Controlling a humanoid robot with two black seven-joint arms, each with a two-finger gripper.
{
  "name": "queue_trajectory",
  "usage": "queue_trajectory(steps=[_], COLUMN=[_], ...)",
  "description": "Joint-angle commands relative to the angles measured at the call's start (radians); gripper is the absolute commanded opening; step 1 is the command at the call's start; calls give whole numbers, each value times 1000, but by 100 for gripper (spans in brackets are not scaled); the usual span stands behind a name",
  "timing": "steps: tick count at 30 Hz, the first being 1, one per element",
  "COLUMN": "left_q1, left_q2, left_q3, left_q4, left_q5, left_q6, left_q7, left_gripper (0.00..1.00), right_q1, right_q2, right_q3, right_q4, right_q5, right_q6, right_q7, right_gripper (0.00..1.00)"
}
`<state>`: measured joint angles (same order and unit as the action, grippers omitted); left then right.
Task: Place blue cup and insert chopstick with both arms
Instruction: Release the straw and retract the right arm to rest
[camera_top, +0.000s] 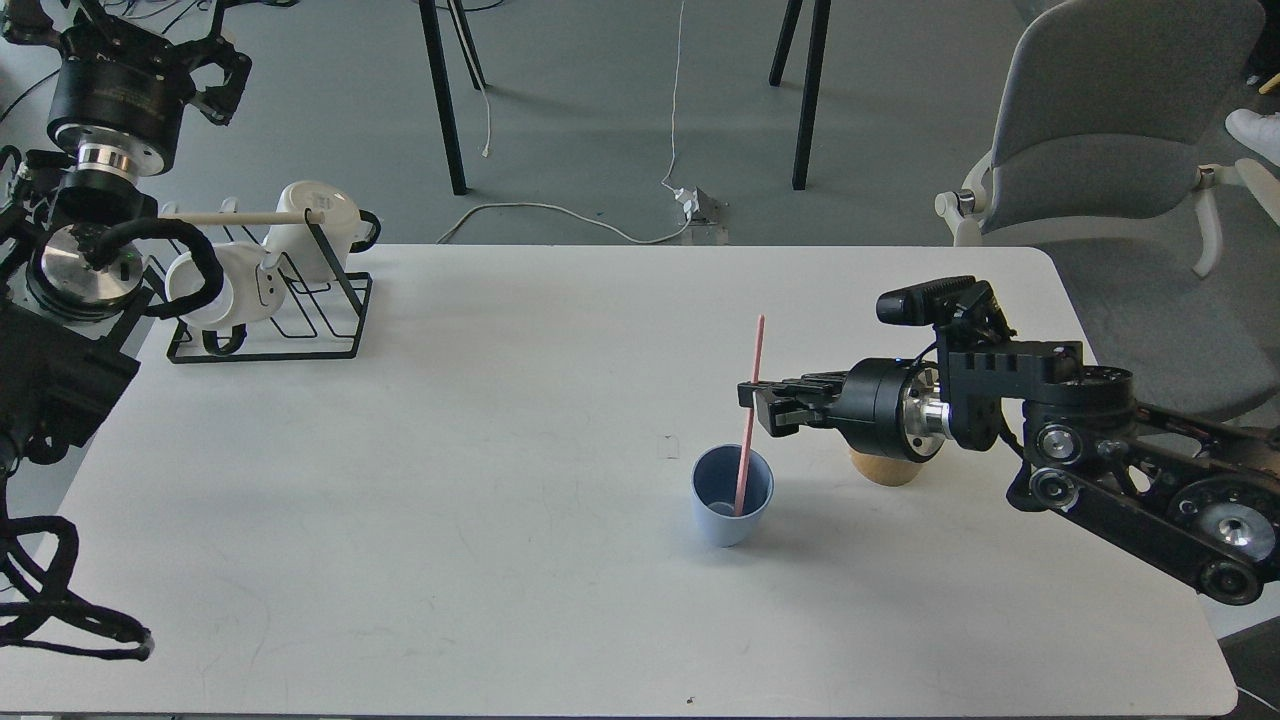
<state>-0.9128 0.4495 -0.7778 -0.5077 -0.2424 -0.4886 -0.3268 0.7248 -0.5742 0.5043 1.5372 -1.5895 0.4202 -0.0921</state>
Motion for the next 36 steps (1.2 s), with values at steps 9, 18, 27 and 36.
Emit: queue_trajectory(steps=[9, 18, 27, 36], left_q1=[2, 2, 2, 20], left_q2=[1, 3, -11, -14], left_q3=[0, 0, 2, 0], left_q4=[0, 0, 0, 8], left_q5=[0, 0, 0, -21], left_q6=[0, 0, 0, 0], left_q7=[-18, -18, -18, -20], left_gripper=[99, 99, 99, 99], right_q1=[2, 10, 2, -8], right_q2=[-1, -12, -26, -15], right_q3=[46, 428, 641, 655], right_q4=[0, -120, -363, -623], right_q5=[20, 394, 758, 1290], right_q6=[28, 19, 8, 8], right_q7=[2, 14, 35, 135], right_gripper=[54, 100, 100, 100])
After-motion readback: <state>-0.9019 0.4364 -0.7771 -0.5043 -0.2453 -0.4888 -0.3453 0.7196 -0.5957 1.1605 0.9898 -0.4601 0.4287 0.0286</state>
